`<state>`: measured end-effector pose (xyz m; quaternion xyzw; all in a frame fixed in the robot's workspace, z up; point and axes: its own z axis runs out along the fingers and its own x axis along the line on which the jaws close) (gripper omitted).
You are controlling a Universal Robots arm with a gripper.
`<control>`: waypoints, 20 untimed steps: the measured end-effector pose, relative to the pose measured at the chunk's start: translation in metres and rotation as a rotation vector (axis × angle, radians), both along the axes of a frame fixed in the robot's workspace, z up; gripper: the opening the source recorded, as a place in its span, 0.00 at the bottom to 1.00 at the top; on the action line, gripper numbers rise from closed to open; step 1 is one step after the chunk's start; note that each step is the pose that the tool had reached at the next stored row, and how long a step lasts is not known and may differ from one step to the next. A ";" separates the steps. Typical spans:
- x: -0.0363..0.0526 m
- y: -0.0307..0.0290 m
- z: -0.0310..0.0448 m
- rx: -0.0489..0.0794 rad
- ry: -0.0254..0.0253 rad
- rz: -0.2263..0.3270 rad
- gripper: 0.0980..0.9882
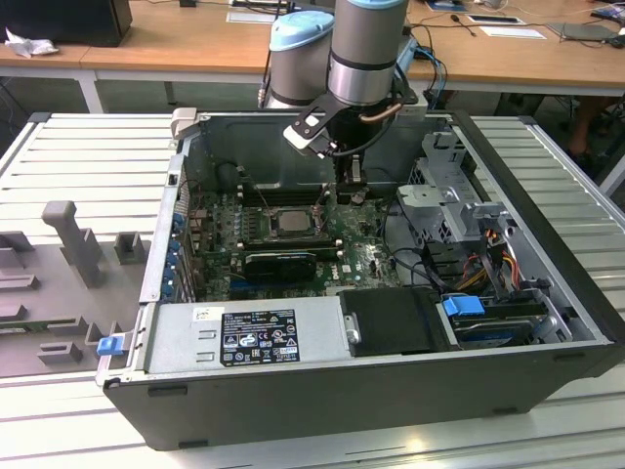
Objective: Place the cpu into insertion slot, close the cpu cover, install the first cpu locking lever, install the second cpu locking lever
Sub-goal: 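Close the cpu cover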
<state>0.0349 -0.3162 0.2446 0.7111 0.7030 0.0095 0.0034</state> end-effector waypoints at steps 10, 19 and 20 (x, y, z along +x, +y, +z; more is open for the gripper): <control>-0.0079 0.0000 0.0000 0.000 0.0000 0.000 0.01; -0.0140 0.0000 0.0000 0.000 0.0000 0.000 0.01; -0.0145 0.0000 0.0000 0.000 0.0000 0.000 0.01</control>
